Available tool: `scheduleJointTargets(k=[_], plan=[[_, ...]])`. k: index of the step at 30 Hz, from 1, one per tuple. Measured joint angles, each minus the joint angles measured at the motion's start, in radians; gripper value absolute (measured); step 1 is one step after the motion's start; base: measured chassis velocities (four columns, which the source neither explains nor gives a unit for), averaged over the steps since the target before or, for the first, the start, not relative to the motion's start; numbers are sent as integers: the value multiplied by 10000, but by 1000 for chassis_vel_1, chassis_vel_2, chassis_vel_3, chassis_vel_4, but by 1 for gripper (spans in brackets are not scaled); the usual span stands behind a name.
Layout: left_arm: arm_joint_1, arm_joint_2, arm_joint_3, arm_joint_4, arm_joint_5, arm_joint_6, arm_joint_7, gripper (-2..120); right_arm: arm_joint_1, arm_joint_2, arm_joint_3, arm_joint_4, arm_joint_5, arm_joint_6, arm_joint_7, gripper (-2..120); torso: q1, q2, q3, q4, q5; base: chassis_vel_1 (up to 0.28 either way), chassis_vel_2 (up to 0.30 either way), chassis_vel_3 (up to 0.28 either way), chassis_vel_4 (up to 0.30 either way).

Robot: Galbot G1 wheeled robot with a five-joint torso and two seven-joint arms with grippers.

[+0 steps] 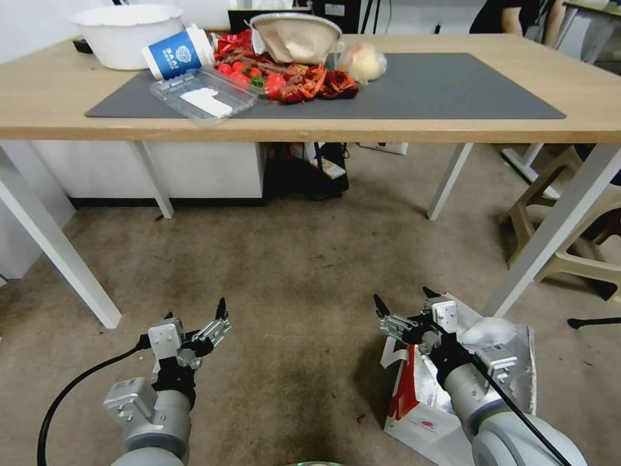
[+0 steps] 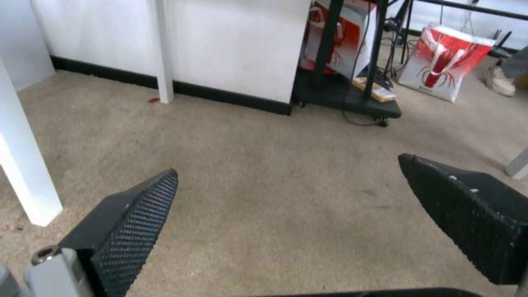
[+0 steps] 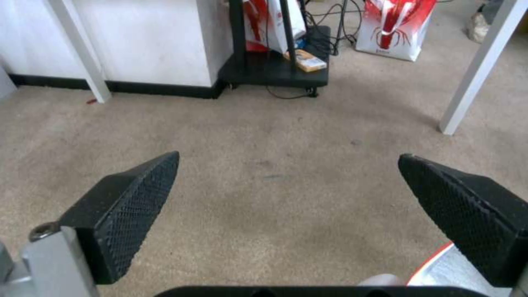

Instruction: Pick up the food delivery bag from the floor and place it on the table.

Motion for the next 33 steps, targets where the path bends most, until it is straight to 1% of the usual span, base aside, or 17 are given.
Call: scheduleJointTargets(k=[2, 12, 13, 14, 16, 17, 24, 30, 33], plan=[[3, 4, -1, 0, 0, -18, 0, 100, 1, -2, -2, 0, 1, 0, 9, 100, -10, -51, 0, 0, 0, 0, 0, 0, 0], [2, 11, -15, 5, 10, -70, 13, 100, -5, -3, 0, 4, 0, -6, 27, 100, -15, -50, 0, 0, 1, 0, 0, 0, 0], [2, 6, -25, 58, 121, -233, 108, 100, -5, -3, 0, -2, 1, -6, 43, 100, -16, -42, 0, 0, 1, 0, 0, 0, 0], [2, 6, -25, 58, 121, -233, 108, 100, -5, -3, 0, -2, 1, -6, 43, 100, -16, -42, 0, 0, 1, 0, 0, 0, 0], [6, 6, -94, 292, 638, -968, 438, 100, -5, -3, 3, -14, 23, 6, 94, 100, -15, -28, 0, 0, 1, 0, 0, 0, 0], [5, 10, -101, 320, 688, -1062, 478, 100, -3, -2, 4, -15, 38, 22, 111, 100, -14, -25, 0, 0, 0, 0, 0, 0, 0], [-61, 51, -177, 522, 840, -1313, 596, 100, -20, -43, 93, -57, 287, 412, 166, 100, -10, -1, 0, 0, 0, 0, 0, 0, 0], [-79, 135, -244, 561, 877, -1328, 750, 100, -50, -55, 114, -58, 314, 443, 175, 100, -6, 13, 0, 0, 1, 0, 0, 0, 0], [-87, 253, -320, 615, 984, -1338, 935, 100, -59, -102, 159, -76, 320, 474, 196, 100, -5, 20, 0, 0, 0, 0, 0, 0, 0]])
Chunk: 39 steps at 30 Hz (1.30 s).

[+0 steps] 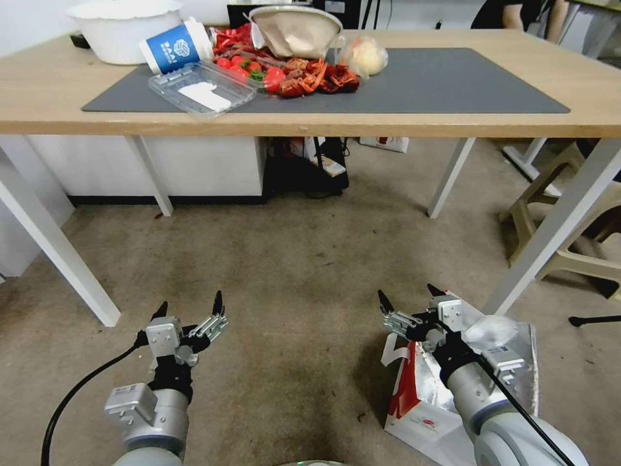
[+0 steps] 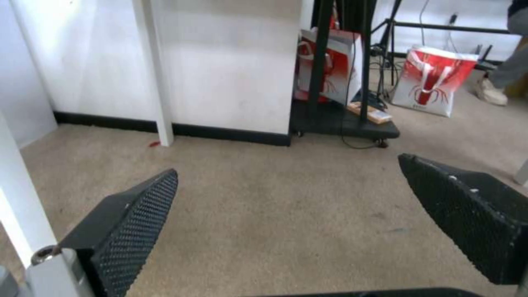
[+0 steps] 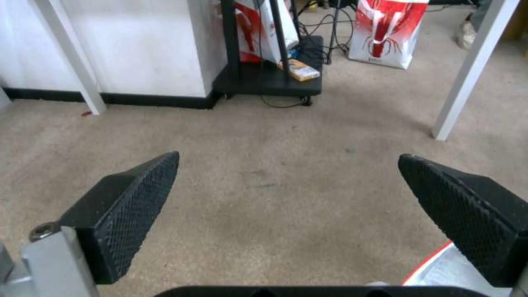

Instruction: Pick up the food delivery bag from the floor and place it on the table.

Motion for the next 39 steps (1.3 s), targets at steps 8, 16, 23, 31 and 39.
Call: scheduleJointTargets(k=[8, 16, 23, 31, 39], plan=[[-113, 635, -219, 252, 82, -89, 532, 100, -19, -431, 550, -90, 472, 160, 107, 100, 2, 11, 0, -1, 0, 0, 0, 0, 0], [-157, 738, -209, 425, 140, -204, 703, 100, -286, -1042, 1891, -344, 873, 644, 330, 100, 3, 19, 0, 0, 3, 0, 0, 0, 0], [-100, 855, -265, 465, 211, -122, 900, 100, -941, -1662, 3171, -470, 2180, 381, 839, 100, 4, 24, 0, 0, 2, 0, 0, 0, 0], [-292, 852, -272, 603, 212, -2, 1003, 100, -800, -1981, 3628, -1428, 2198, -222, 1215, 100, 4, 28, 0, -1, 1, 0, 0, 0, 0], [-327, 690, -274, 653, 337, 166, 1184, 100, -383, -2190, 3423, -2703, 2033, -763, 1400, 100, 5, 31, 0, 0, 2, 0, 0, 0, 0]])
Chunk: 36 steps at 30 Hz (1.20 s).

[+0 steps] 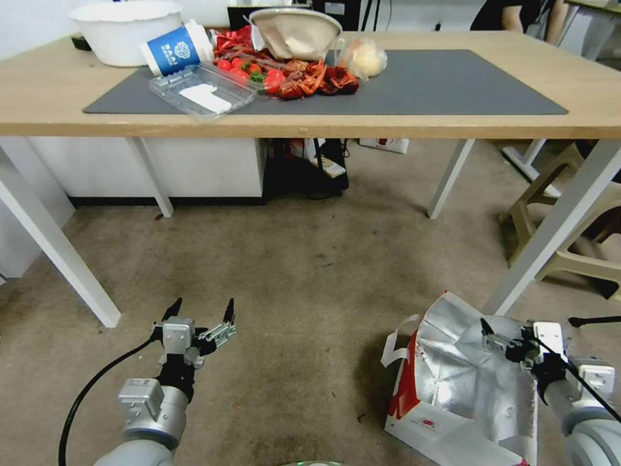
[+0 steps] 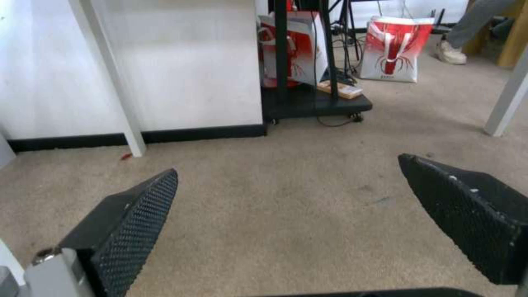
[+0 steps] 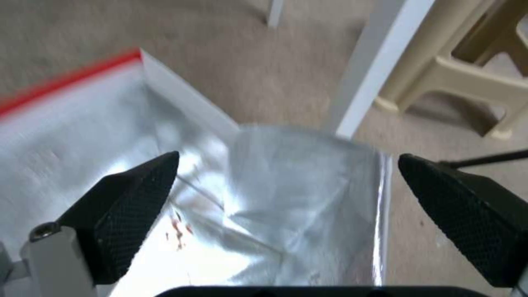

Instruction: Pick up the food delivery bag from the floor and place it on the table.

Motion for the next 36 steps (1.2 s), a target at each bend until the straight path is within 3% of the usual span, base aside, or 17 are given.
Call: scheduleJointTargets(k=[19, 36], plan=[[65, 8, -220, 3, 63, -23, 107, 100, 1287, -593, -938, -1122, -872, -1865, 674, 100, 0, 3, 0, 0, -2, 0, 0, 0, 0], [86, -48, -208, -49, 59, -71, 41, 100, 1343, -743, -697, -1148, -384, -2316, 1022, 100, 0, 4, 0, 0, -2, 0, 0, 0, 0]])
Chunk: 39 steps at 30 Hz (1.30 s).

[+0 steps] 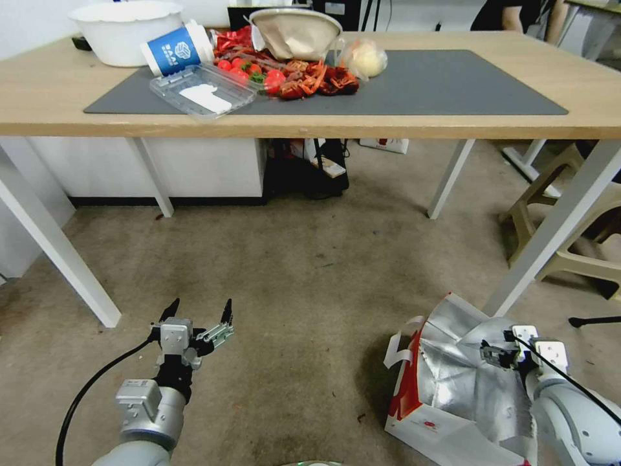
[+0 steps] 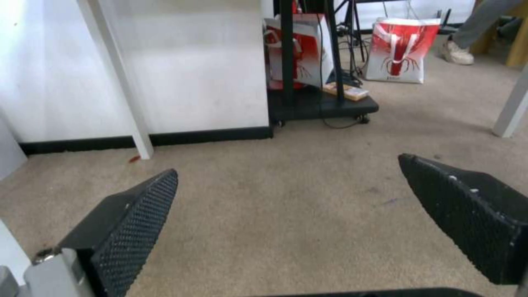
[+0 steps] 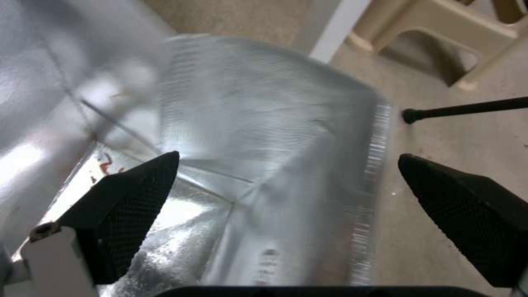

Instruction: Pick up the food delivery bag from the floor and place it on the table.

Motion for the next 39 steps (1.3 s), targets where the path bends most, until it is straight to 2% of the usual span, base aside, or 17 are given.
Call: scheduleJointTargets(k=[11, 21, 26, 29, 30, 33, 35, 39], plan=[[-22, -27, 47, -21, 3, -76, -20, 100, -352, 6, 427, 244, 29, 2, 102, 100, 0, 0, -1, 0, 0, 0, 0, 0, 0], [-49, 72, 12, -25, -63, -133, -105, 100, 89, 84, 310, -268, 23, 15, -4, 100, 0, 1, -1, 1, 0, 0, 0, 0, 0], [-58, 94, 19, 12, -95, -145, -136, 100, 228, 85, 297, -488, 16, 17, -257, 89, 1, 1, -1, 1, 1, 0, 0, 0, 0], [-77, 98, 62, 70, -120, -162, -162, 100, 334, 109, 252, -693, -30, 19, -297, 77, 0, 1, 0, 1, 1, 0, 0, 0, 0], [-77, 98, 62, 70, -120, -162, -162, 100, 334, 109, 252, -693, -30, 19, -297, 77, 0, 1, 0, 1, 1, 0, 0, 0, 0], [-110, 84, 117, 156, -133, -179, -177, 100, 431, 149, 209, -922, -53, 22, -333, 64, 1, 1, 0, 1, 1, 0, 0, 0, 0], [-115, 82, 118, 163, -135, -182, -179, 100, 442, 148, 203, -945, -53, 23, -343, 61, 0, 1, 0, 1, 0, 0, 0, 0, 0], [-135, 89, 118, 193, -163, -177, -188, 100, 477, 152, 189, -1006, -50, 29, -436, 47, 0, 1, 0, 0, 0, 0, 0, 0, 0]])
